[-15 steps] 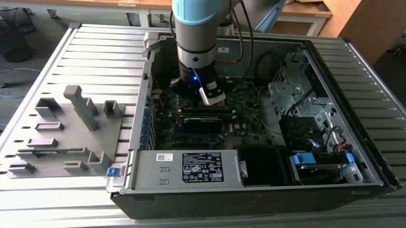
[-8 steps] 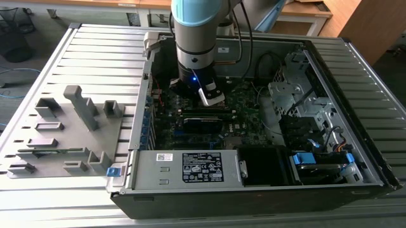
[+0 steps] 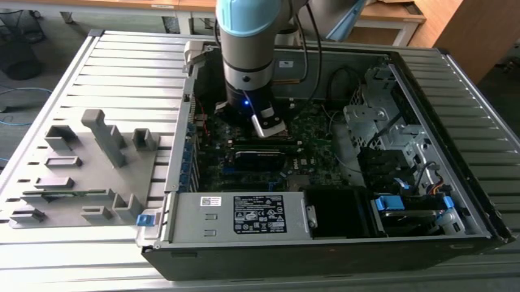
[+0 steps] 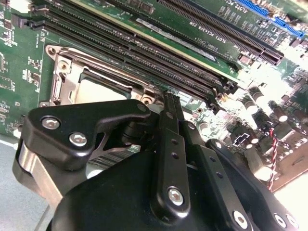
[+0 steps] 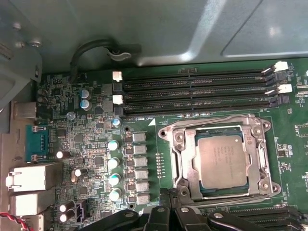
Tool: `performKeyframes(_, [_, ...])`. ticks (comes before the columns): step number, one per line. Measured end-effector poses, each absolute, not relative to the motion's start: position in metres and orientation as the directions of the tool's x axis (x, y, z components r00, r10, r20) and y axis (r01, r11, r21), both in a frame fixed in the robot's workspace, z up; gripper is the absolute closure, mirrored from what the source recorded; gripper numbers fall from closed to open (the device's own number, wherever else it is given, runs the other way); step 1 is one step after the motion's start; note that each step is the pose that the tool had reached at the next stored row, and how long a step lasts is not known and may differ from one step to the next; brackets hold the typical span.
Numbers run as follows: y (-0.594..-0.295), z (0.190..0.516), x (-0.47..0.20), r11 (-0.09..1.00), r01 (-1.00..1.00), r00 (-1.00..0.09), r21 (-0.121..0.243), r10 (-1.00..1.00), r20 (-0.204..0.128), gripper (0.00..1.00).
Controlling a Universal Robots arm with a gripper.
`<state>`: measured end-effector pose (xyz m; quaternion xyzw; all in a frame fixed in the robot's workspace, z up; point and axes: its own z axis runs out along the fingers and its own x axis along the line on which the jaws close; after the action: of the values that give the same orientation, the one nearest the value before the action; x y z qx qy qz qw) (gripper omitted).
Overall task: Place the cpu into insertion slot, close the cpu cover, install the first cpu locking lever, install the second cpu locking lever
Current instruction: 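Install the second cpu locking lever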
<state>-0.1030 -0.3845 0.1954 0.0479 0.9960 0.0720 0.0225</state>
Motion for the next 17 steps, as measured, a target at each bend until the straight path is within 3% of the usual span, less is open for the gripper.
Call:
performKeyframes(9, [-0.385,0.195,-0.104,0.985,0.092,-0.994,0.147,0.099,-0.038,0.89])
performKeyframes(17, [-0.385,0.218,-0.104,0.985,0.092,-0.994,0.147,0.099,-0.038,0.89])
